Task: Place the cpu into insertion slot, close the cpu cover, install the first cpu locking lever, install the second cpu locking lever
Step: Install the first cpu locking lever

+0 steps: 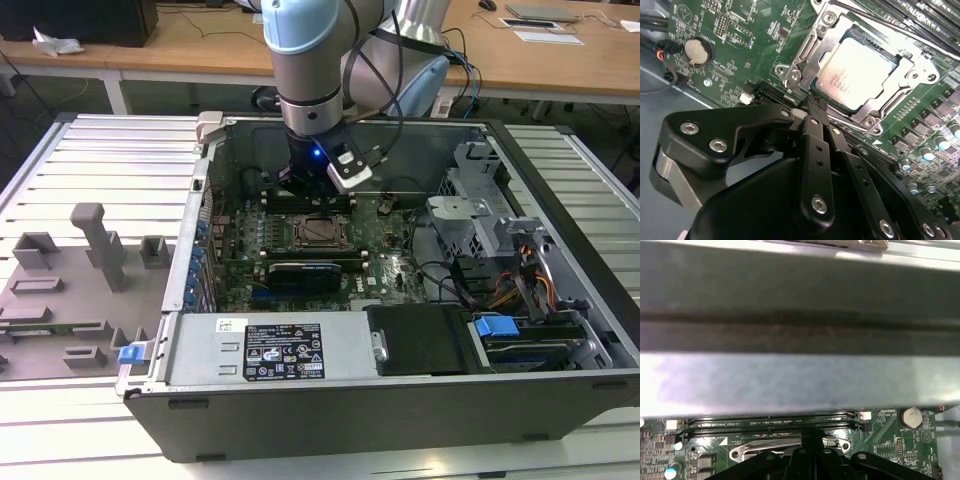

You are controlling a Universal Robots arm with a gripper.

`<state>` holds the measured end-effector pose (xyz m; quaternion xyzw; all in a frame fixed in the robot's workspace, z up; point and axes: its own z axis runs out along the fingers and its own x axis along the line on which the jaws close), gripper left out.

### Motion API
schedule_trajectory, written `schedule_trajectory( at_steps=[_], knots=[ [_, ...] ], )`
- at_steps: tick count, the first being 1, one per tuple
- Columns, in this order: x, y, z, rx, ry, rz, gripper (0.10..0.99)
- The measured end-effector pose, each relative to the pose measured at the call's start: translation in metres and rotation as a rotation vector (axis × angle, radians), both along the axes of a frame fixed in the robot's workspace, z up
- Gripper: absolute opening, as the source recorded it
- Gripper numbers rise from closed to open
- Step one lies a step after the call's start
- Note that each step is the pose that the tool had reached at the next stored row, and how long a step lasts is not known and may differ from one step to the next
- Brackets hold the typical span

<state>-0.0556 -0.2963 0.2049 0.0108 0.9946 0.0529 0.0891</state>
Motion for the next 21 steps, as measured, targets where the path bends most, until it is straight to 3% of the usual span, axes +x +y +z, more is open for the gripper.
schedule_trajectory(
  at_steps=[10, 21],
  knots=[
    [0.0000, 0.0121, -0.0006, -0.006, -0.0001, -0.027, 0.106],
    [0.0000, 0.0128, -0.0060, -0.027, -0.0004, -0.062, 0.106]
  ],
)
